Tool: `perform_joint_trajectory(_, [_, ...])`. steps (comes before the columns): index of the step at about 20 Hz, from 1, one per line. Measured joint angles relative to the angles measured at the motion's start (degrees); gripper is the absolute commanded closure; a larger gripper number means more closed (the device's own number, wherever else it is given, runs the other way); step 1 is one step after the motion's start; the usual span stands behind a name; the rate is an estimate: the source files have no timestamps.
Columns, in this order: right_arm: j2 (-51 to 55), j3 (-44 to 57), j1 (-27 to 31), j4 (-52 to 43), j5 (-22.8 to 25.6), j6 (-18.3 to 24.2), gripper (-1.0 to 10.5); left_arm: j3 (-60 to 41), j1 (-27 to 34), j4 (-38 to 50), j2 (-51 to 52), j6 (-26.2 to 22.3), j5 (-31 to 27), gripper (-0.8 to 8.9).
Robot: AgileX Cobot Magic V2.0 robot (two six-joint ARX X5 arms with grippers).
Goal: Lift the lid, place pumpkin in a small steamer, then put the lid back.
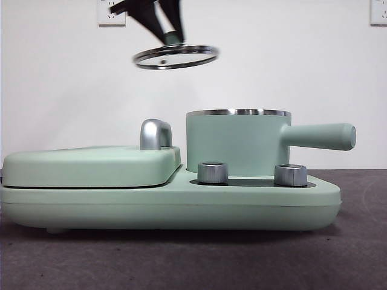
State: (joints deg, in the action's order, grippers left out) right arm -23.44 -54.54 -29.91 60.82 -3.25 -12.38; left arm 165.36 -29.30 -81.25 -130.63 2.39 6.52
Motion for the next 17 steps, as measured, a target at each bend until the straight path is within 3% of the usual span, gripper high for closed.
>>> perform_joint_trajectory(11, [1.3,0.0,0.0,-0.2,0.5,-0.1,3.9,-0.5,-11.1,0.0,0.0,0.2,0.0,8.00])
perform_joint_trajectory(17, [1.3,0.0,0.0,-0.2,0.5,-0.5,3.9,-1.8,-11.2,-0.2,0.0,1.2,1.1,8.00])
